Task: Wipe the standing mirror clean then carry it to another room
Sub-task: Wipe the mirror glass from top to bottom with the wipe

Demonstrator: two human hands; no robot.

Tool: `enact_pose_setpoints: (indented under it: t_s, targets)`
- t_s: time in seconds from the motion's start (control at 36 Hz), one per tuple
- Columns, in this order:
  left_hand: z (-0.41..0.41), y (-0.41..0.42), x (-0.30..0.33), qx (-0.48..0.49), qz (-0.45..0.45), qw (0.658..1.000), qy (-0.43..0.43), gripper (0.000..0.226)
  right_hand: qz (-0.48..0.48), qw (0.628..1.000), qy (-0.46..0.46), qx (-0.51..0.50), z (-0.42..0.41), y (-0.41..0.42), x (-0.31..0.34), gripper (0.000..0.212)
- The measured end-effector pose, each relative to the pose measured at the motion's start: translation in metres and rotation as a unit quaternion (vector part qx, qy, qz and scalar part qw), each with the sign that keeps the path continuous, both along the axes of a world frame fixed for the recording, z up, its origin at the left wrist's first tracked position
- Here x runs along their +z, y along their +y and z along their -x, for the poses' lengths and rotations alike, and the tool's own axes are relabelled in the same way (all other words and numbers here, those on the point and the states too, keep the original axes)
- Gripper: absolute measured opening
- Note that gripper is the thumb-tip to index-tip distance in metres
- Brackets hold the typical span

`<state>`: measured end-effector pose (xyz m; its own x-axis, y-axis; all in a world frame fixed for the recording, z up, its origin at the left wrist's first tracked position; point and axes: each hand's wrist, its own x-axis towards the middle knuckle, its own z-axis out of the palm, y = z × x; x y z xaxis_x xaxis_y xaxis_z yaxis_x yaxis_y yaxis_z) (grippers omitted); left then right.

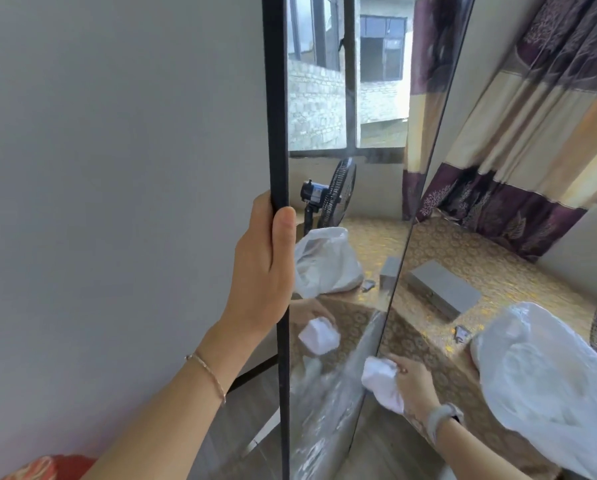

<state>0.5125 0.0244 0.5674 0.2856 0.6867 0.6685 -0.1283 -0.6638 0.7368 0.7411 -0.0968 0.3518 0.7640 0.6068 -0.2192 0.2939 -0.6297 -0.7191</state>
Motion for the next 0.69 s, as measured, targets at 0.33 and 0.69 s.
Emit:
enact_pose_setpoints:
  t_s: [0.33,0.69]
  targets:
    - [-0.013,-0.007,-0.004,0.037,0.008,0.999,-0.039,0.018,-0.378,0.892,-0.235,-0.075,-0.038,0.093,0.15,0.033]
    - [-0.01,-0.003,-0.009,0.068,-0.003,0.996,-0.06,0.014,0.057,0.997,0.057,0.008,-0.009,0.008,-0.05,0.034]
